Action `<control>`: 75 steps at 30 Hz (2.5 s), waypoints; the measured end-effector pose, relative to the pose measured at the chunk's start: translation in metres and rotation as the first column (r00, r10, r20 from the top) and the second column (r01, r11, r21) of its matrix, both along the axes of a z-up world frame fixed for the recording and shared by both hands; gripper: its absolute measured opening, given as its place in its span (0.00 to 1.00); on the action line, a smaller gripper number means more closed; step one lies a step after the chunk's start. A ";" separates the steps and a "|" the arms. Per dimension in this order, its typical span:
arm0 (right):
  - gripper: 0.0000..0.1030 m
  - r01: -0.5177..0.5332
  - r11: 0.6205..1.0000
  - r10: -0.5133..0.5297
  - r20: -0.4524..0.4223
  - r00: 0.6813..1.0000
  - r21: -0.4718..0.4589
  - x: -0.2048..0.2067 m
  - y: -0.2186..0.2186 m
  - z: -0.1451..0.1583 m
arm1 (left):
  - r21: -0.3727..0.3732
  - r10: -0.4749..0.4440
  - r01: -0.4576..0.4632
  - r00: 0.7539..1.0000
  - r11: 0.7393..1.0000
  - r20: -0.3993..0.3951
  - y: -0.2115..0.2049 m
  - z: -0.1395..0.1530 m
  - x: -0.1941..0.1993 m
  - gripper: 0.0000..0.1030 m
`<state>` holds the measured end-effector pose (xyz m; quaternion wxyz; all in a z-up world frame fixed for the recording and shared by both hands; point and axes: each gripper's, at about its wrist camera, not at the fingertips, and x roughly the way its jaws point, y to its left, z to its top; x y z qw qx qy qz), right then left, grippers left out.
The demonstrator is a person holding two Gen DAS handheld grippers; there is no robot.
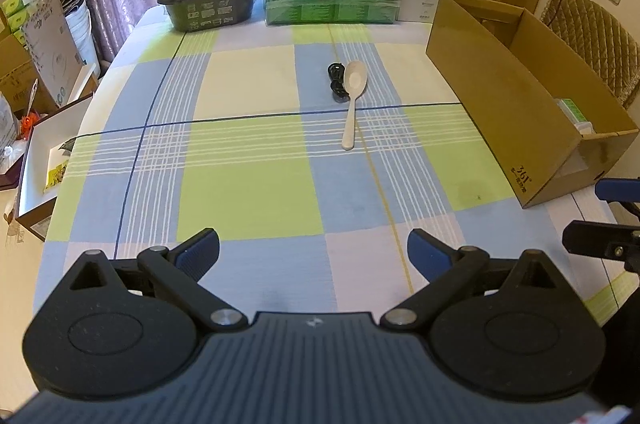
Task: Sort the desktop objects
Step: 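Withdraw both tools back over the table toward the spoon and cable, then grasp the black cable with the left tool while the right tool grasps the white spoon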
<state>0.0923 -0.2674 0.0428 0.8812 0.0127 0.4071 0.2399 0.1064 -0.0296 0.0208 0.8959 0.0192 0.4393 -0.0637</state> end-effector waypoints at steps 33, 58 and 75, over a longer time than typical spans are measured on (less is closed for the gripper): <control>0.43 -0.017 1.000 0.017 -0.014 1.000 -0.017 0.195 0.105 -0.097 | 0.046 -0.066 0.065 0.998 0.997 0.022 0.042 -0.054 0.163 0.94; 0.05 0.039 0.984 -0.029 0.058 0.998 -0.175 0.221 0.103 -0.124 | -0.016 -0.110 0.110 0.994 0.994 0.024 0.030 -0.082 0.202 0.81; 0.05 0.107 0.983 -0.098 0.063 0.993 -0.149 0.223 0.068 -0.129 | -0.079 -0.197 0.201 0.979 0.976 0.060 -0.031 -0.114 0.252 0.28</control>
